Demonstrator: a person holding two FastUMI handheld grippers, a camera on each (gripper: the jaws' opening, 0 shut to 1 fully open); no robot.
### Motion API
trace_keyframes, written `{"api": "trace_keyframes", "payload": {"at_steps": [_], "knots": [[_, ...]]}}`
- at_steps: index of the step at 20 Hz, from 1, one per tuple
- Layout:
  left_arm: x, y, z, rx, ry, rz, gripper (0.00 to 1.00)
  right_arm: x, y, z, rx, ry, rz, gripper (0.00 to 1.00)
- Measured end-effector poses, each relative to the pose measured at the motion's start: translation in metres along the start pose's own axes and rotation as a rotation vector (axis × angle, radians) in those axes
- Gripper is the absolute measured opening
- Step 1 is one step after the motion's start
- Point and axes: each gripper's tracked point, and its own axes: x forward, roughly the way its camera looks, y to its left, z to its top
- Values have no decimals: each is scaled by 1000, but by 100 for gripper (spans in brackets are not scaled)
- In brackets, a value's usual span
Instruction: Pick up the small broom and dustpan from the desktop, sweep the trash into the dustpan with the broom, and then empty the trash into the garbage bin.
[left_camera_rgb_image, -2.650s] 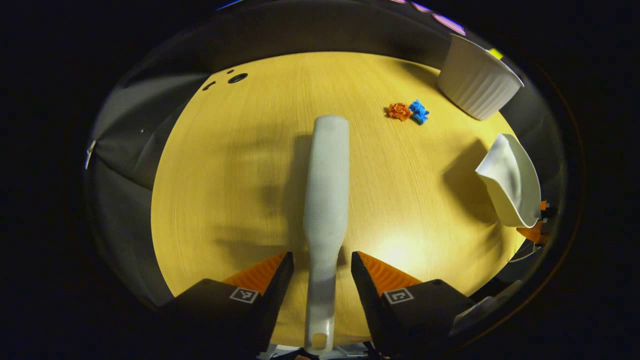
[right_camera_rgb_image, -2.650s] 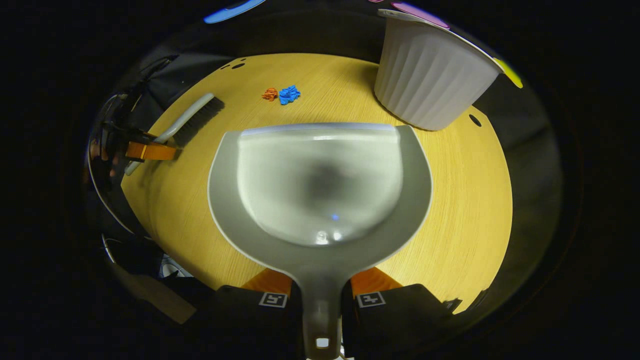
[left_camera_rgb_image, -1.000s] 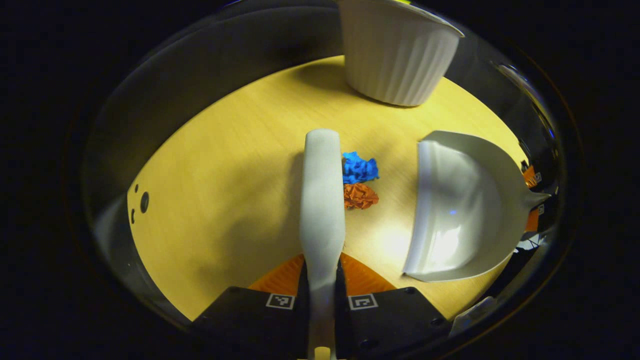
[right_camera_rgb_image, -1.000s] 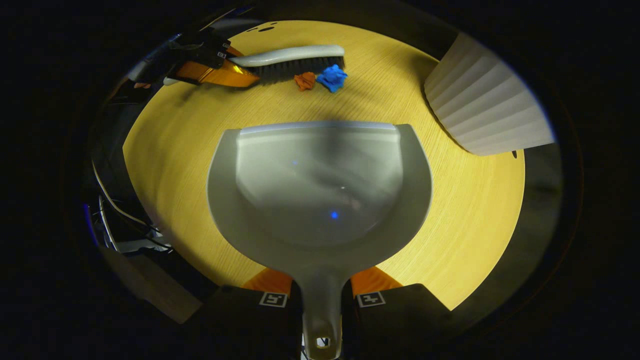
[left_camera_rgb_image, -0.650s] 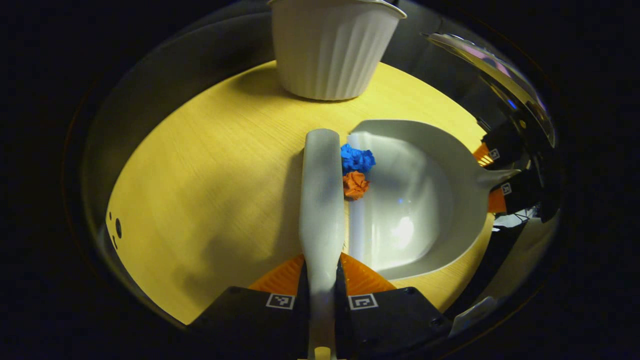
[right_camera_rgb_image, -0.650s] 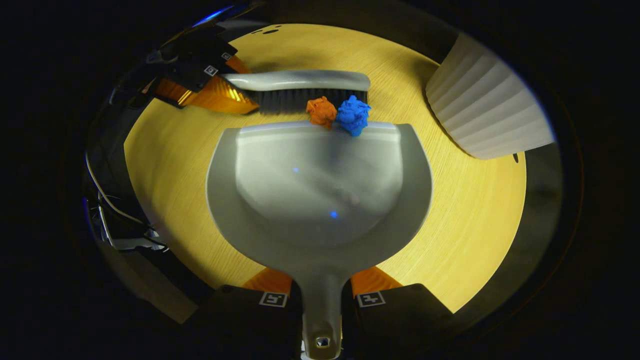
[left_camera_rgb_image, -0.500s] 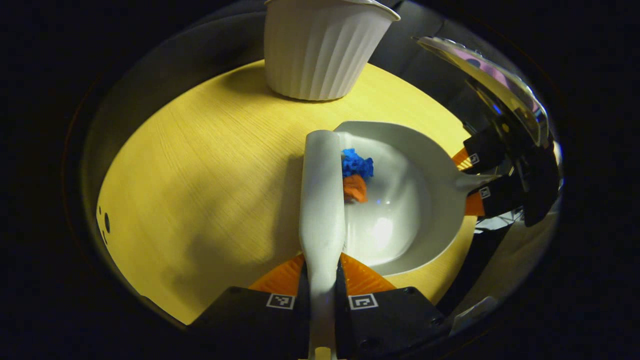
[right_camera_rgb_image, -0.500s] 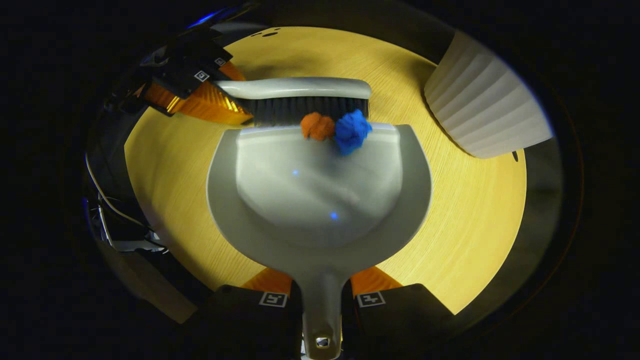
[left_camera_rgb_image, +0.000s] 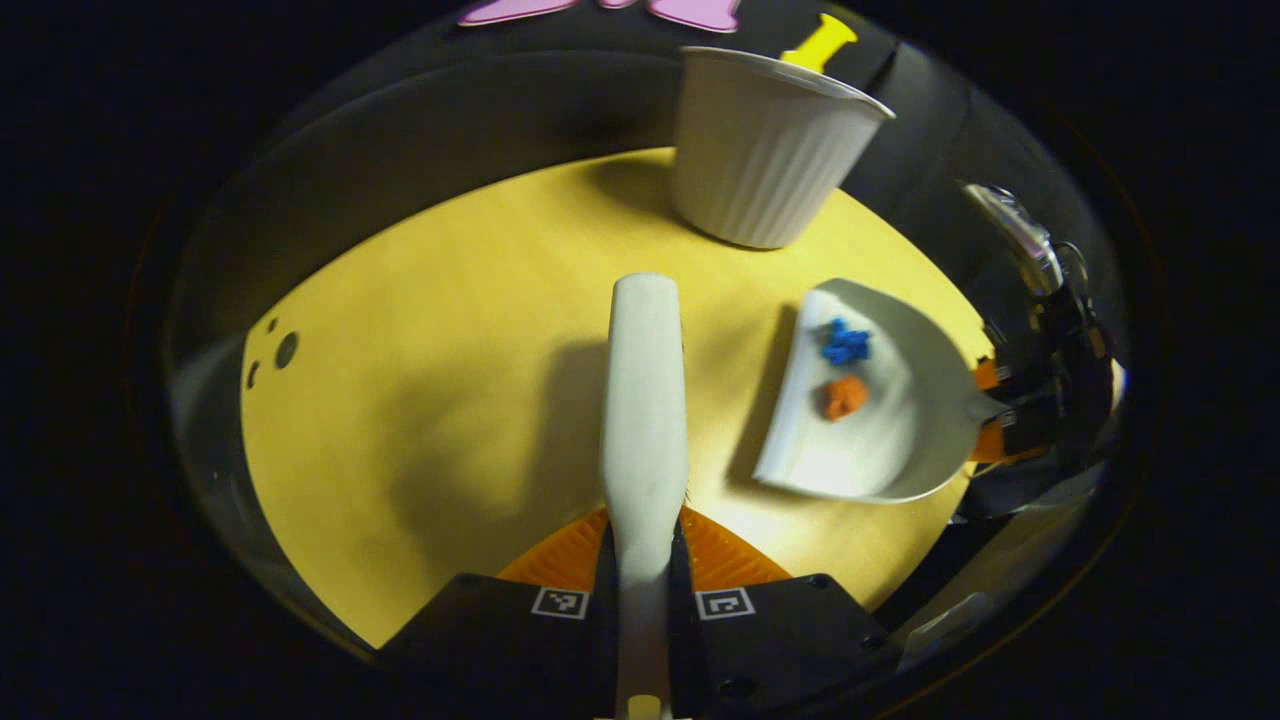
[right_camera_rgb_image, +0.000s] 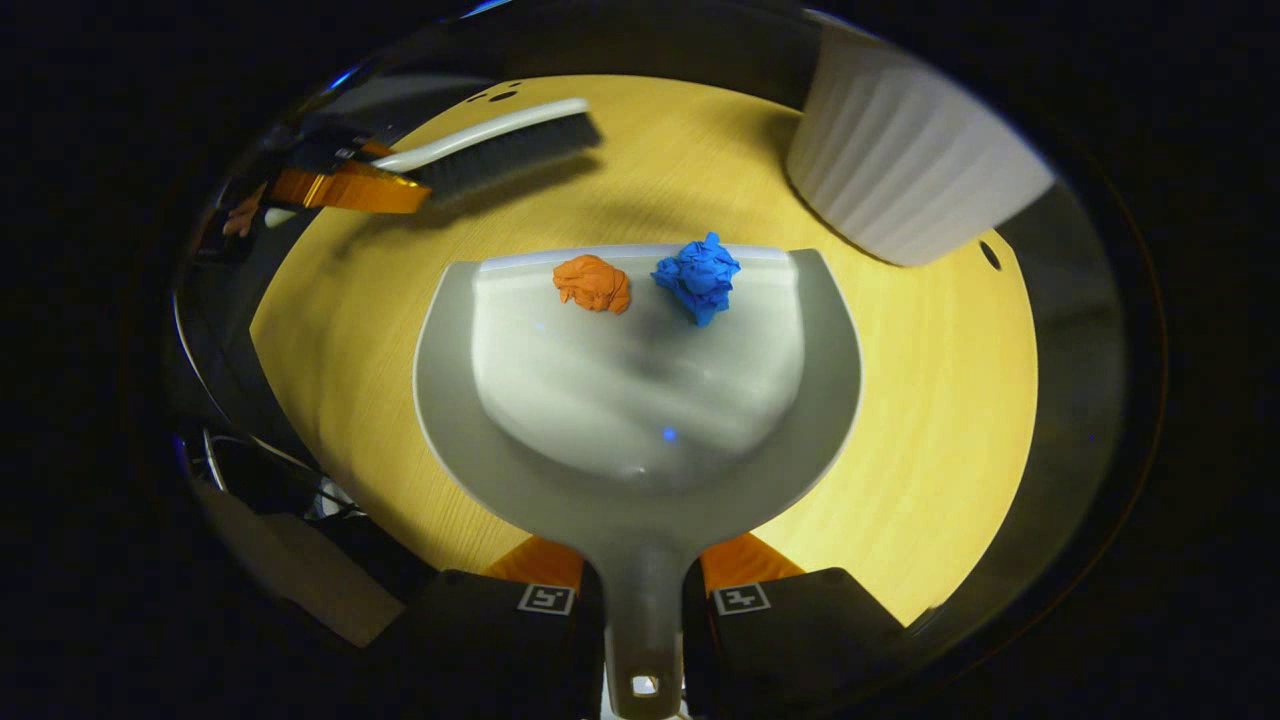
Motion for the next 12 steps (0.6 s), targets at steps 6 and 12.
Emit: {"api": "trace_keyframes", "payload": {"at_steps": [6,12], "knots": [[-3,34,-1,-133,31,45,25,-105,-66,1,167,-63,-96,35],[1,35,16,-119,56,7,24,-205,-116,24,262,-121,-157,35]]}}
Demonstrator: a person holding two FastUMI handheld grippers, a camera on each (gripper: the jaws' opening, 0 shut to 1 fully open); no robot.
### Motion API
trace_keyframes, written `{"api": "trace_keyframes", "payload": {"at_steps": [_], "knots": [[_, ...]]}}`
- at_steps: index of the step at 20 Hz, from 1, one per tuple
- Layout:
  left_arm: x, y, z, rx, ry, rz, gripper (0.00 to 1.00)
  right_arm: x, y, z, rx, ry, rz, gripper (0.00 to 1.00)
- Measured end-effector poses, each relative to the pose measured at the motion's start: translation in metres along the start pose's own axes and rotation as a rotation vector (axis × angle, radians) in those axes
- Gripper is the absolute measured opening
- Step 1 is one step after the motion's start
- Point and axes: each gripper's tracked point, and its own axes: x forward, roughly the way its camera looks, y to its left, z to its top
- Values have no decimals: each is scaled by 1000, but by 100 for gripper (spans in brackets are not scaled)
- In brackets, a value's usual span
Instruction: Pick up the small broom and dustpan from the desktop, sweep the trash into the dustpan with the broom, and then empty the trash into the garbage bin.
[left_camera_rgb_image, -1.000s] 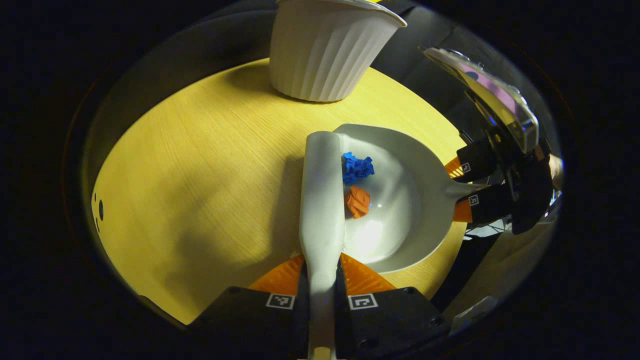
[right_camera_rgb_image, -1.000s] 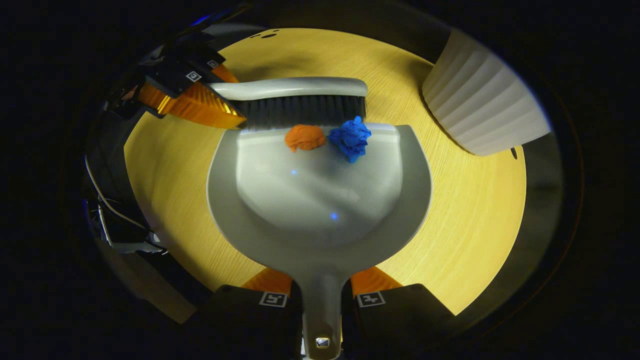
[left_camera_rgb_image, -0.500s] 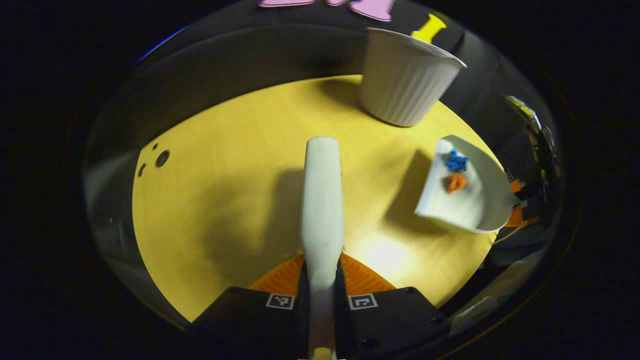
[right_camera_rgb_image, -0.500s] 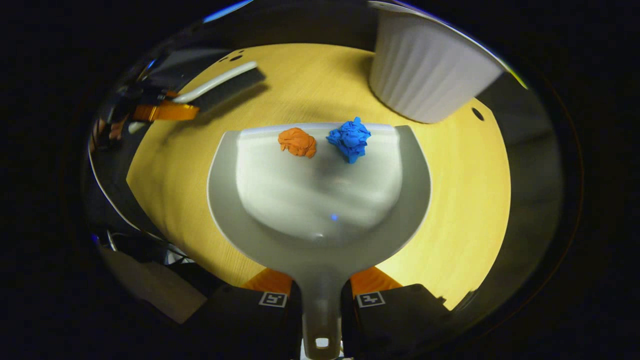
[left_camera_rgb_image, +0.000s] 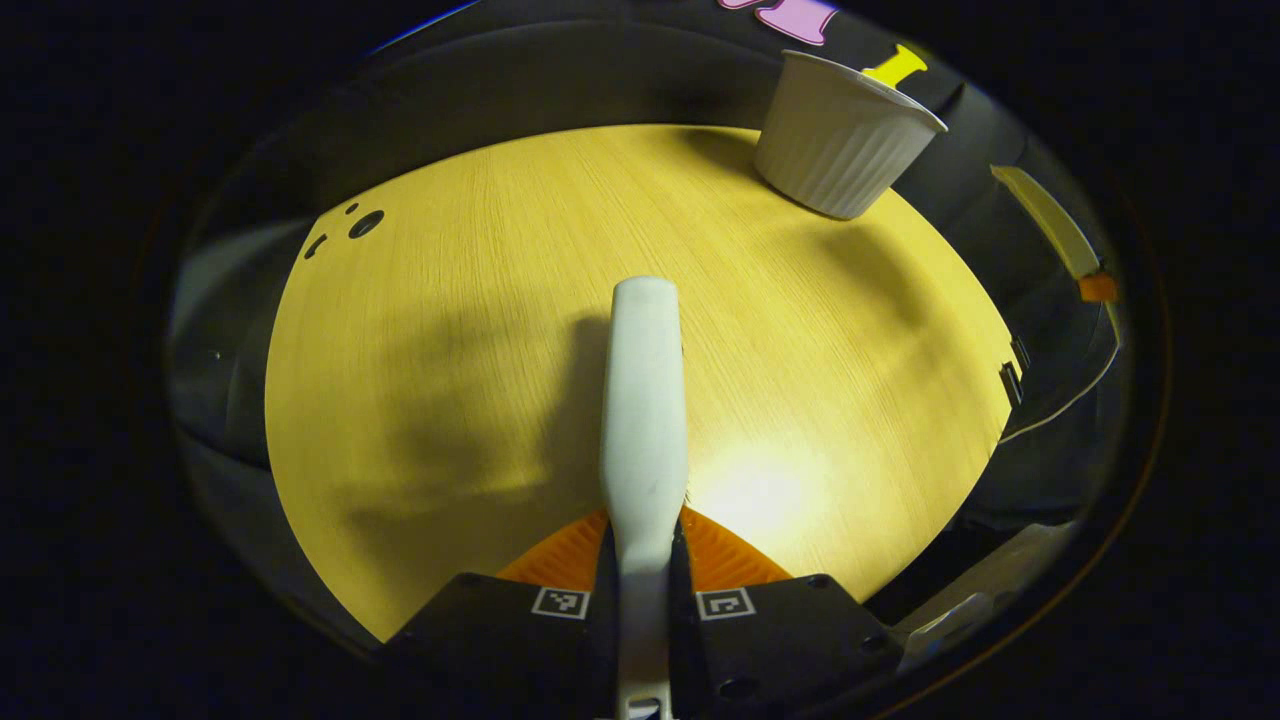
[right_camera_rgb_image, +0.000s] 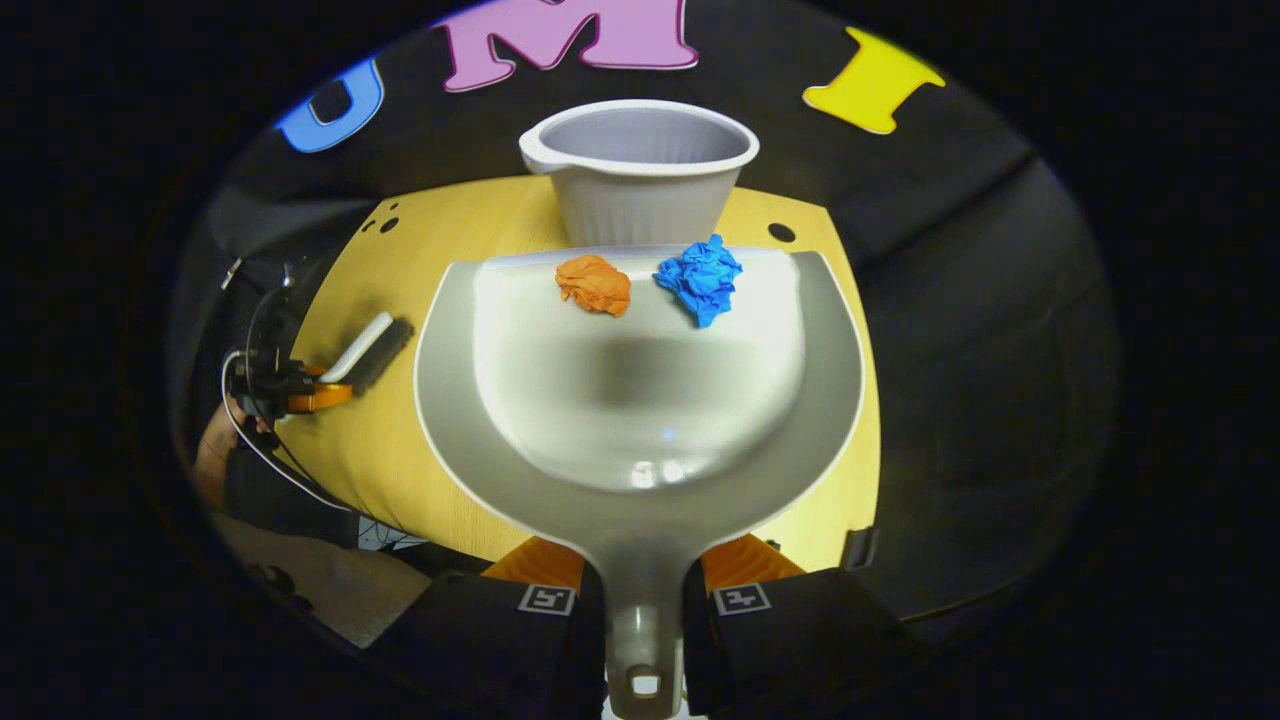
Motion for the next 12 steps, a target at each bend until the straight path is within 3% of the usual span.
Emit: {"api": "trace_keyframes", "payload": {"at_steps": [5,12], "knots": [[5,-2,-14,4,-7,-40,24,-38,-34,65,16,-14,-33,38],[8,-2,-16,19,-7,-63,25,-17,-82,141,13,73,-150,39]]}}
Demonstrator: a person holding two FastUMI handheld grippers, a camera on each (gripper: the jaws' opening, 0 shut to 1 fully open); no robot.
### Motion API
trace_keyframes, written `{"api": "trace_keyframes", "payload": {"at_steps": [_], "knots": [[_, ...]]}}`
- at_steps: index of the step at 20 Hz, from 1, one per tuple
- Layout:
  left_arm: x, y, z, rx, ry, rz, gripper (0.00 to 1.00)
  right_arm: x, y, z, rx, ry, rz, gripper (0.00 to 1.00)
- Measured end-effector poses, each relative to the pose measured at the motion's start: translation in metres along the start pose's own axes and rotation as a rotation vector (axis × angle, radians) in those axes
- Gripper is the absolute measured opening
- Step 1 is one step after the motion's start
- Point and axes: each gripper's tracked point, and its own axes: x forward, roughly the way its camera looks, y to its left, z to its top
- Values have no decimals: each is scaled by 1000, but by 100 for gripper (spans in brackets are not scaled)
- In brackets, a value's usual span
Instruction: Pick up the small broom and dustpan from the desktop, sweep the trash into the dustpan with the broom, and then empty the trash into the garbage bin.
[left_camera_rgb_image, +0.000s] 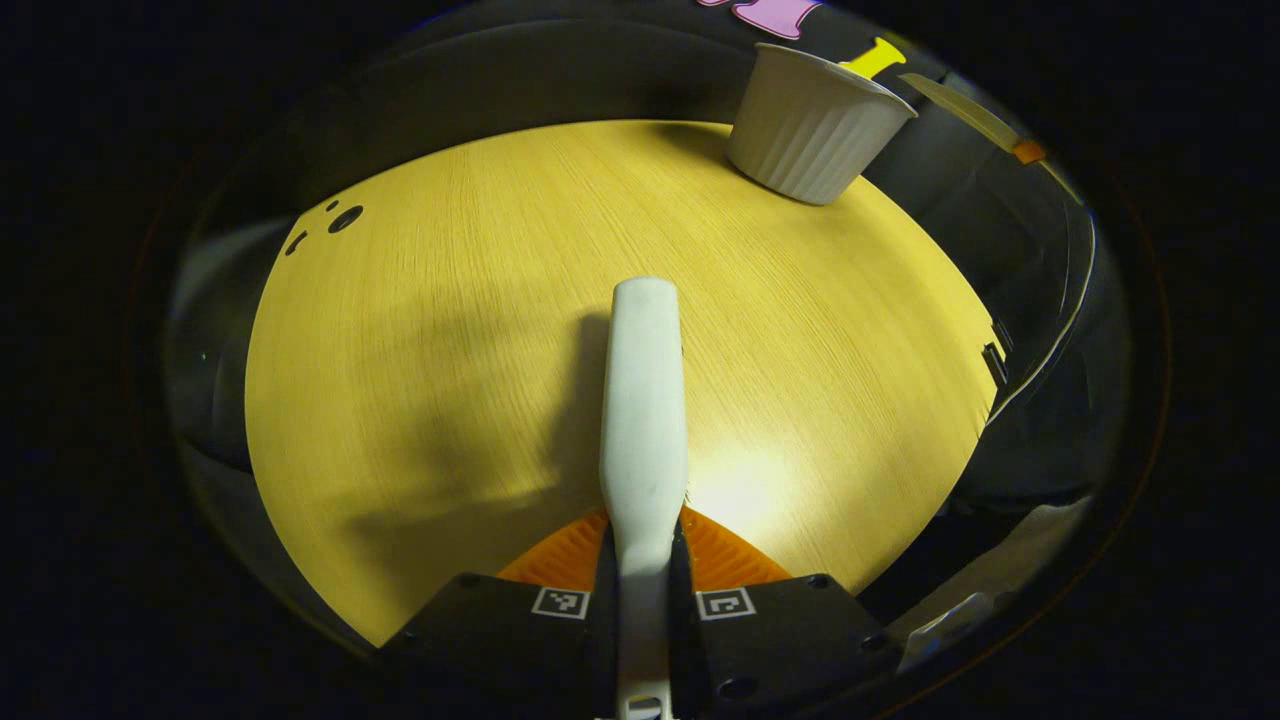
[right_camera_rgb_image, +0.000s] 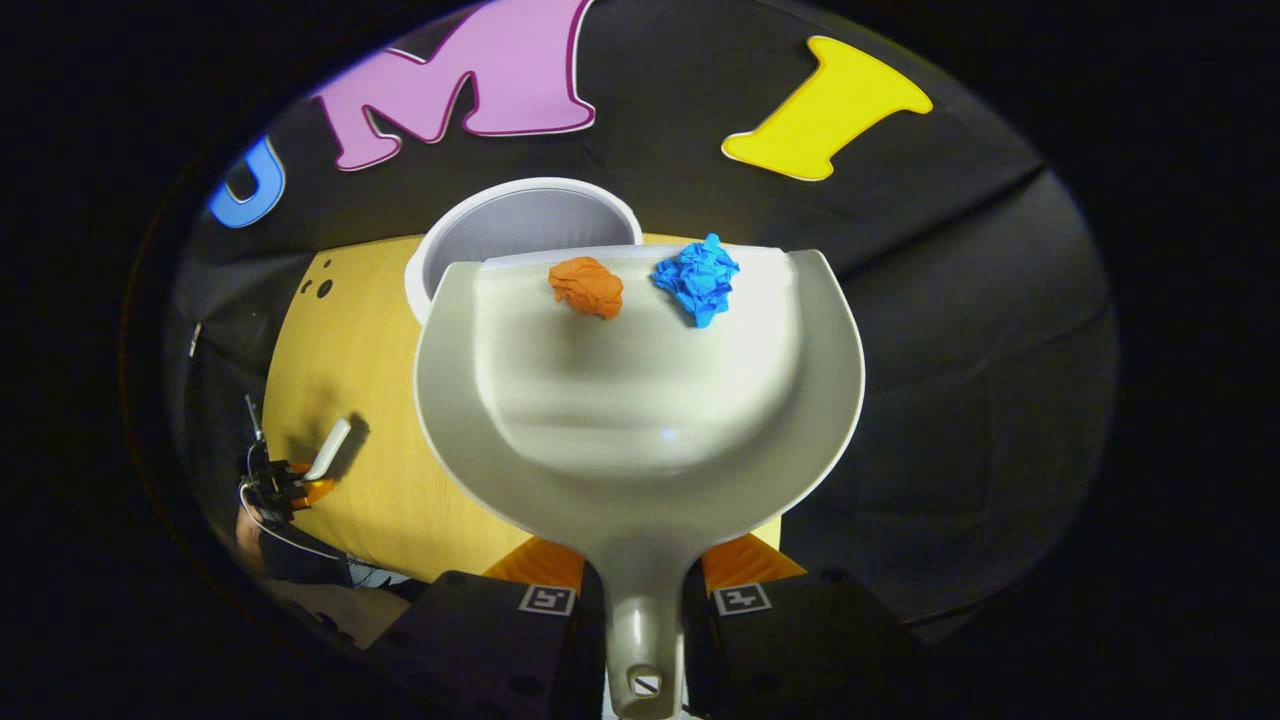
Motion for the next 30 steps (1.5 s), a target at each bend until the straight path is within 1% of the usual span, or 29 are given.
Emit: {"api": "trace_keyframes", "payload": {"at_steps": [1,5,6,7,12,17,18,21,25,29,30], "knots": [[1,0,-2,0,1,-1,25,4,-3,7,-26,20,-22,35],[1,2,-6,-13,-3,4,25,17,-4,30,-107,97,-71,35],[1,4,-6,-20,-5,1,24,17,-4,35,-133,113,-84,39],[2,8,-6,-24,-7,-1,24,19,-3,40,-155,137,-95,35],[3,7,-4,-34,-13,1,24,21,-2,59,-324,244,-170,35],[1,6,-5,-50,-14,4,24,26,7,64,-410,312,-180,35],[1,7,-5,-51,-15,4,26,27,8,66,-412,313,-183,35],[1,6,-6,-58,-15,7,24,25,10,68,-426,309,-190,35],[-1,5,-6,-61,-14,15,25,22,6,66,-406,260,-193,35],[-2,6,-7,-60,-14,30,24,5,5,60,-301,141,-113,35],[-3,6,-6,-59,-13,33,24,-2,3,59,-291,104,-99,38]]}}
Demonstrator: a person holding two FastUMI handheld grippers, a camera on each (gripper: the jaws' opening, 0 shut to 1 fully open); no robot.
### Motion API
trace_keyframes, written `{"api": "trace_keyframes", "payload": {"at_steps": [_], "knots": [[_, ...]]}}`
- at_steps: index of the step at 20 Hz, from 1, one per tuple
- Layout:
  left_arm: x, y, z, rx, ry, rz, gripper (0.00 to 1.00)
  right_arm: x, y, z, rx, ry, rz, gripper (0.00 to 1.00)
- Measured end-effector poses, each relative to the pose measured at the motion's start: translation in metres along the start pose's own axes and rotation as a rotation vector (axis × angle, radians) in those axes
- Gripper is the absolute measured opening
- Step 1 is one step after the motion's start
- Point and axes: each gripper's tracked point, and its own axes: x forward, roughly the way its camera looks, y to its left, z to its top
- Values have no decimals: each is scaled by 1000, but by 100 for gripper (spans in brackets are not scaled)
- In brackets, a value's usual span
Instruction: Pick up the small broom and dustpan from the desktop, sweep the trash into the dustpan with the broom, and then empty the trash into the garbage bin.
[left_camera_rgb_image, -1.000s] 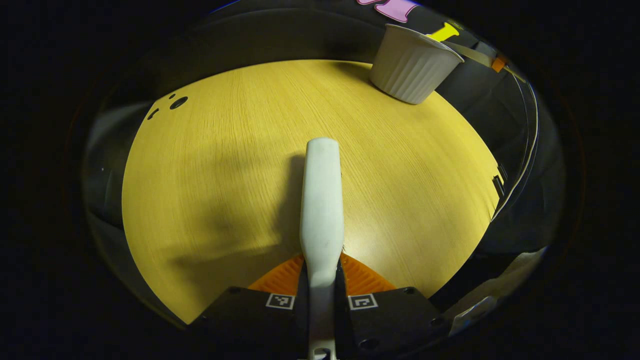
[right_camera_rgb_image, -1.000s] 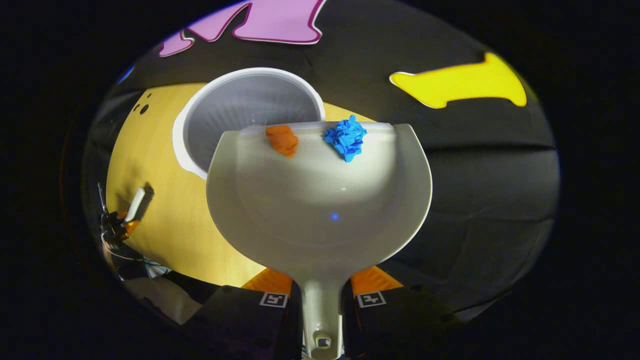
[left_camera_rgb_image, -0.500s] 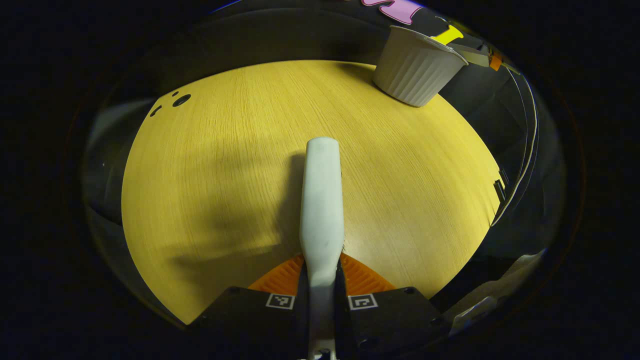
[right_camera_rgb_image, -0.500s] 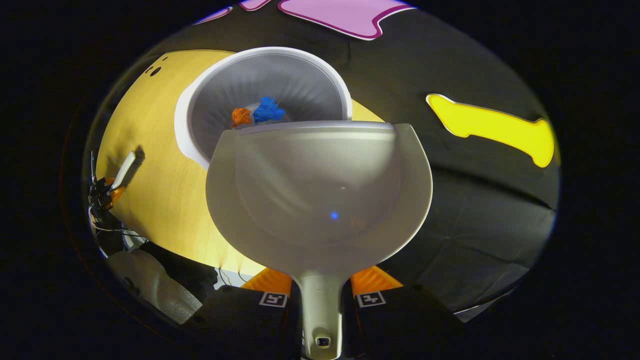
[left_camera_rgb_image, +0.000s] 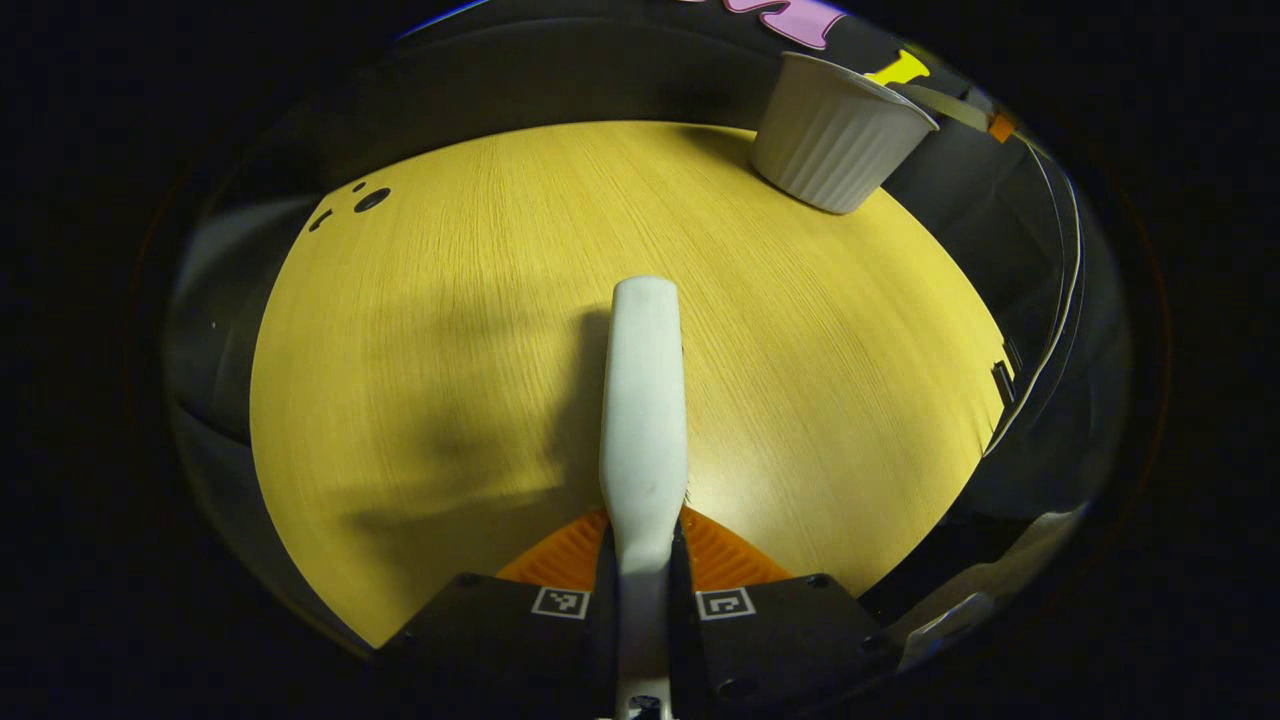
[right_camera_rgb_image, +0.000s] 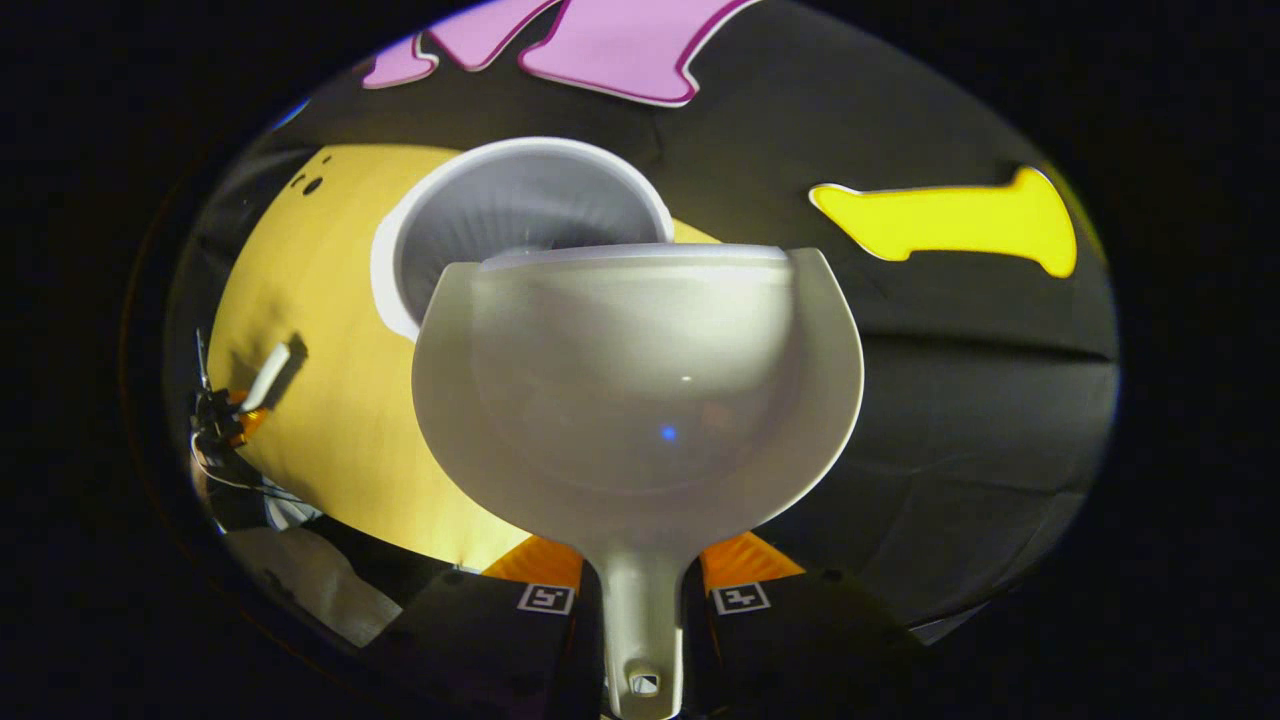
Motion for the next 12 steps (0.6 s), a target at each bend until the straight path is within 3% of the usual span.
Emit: {"api": "trace_keyframes", "payload": {"at_steps": [6,12], "knots": [[-6,3,-2,24,7,29,24,-47,22,-35,26,-185,74,35],[-9,4,0,43,21,81,24,-51,101,-81,-50,-257,177,35]]}}
